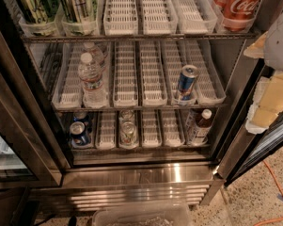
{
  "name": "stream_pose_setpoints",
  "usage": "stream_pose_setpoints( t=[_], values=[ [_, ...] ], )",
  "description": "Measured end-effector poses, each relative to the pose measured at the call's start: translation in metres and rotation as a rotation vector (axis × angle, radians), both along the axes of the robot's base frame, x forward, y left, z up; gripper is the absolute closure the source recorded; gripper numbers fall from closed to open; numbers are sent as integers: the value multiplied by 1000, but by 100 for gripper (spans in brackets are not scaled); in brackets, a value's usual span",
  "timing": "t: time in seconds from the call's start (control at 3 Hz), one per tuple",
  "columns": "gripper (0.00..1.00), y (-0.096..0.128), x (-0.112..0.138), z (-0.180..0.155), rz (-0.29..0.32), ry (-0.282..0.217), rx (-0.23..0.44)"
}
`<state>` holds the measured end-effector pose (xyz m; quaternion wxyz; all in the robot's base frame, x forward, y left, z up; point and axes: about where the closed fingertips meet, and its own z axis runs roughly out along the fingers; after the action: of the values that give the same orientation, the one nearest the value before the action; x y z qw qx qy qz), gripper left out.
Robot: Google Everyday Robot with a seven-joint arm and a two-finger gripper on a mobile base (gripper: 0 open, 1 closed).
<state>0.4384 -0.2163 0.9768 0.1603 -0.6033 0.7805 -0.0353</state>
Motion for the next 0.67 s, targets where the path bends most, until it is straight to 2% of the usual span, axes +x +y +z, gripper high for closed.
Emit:
stream_pose_setpoints(
  t=[0.67],
  values=[
    [0,-3,0,-13,-21,-2,22]
  ],
)
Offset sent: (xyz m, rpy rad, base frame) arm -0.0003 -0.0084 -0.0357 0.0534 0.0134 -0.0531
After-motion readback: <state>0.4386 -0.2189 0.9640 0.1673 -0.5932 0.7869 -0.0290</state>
